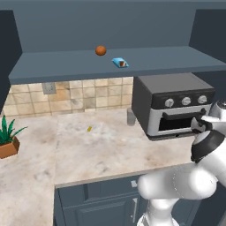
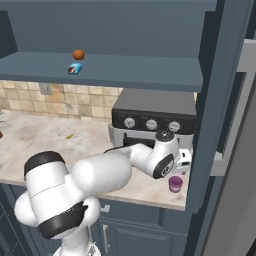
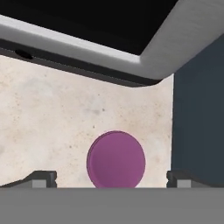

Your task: Pick the bar and jam from the counter and place them in the cabinets closest to them.

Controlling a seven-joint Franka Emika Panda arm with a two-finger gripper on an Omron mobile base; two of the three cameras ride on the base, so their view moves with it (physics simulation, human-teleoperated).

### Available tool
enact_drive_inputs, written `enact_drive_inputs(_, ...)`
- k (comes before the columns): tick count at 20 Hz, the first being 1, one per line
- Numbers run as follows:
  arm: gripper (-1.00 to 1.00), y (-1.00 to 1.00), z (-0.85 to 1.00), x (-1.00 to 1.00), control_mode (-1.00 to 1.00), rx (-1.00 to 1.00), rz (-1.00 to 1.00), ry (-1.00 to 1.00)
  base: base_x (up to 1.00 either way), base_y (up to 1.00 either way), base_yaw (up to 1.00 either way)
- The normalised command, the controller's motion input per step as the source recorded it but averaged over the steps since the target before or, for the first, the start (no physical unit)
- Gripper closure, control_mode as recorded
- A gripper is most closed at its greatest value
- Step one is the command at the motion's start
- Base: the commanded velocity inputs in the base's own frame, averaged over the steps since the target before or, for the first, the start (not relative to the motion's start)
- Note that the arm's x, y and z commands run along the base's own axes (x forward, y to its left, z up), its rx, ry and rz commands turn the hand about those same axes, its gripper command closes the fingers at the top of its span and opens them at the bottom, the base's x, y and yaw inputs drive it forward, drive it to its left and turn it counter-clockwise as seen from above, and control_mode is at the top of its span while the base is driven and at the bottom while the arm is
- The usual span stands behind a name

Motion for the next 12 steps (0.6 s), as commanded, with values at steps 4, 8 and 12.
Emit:
enact_drive_inputs(4,-1.00,-0.21,-0.09,0.04,-1.00,0.08,0.00,0.01,0.00,0.00,0.00)
enact_drive_inputs(8,-1.00,-0.01,0.00,0.00,-1.00,0.00,0.00,0.00,0.00,0.00,0.00)
enact_drive_inputs(12,-1.00,0.00,-0.10,0.00,-1.00,0.00,0.00,0.00,0.00,0.00,0.00)
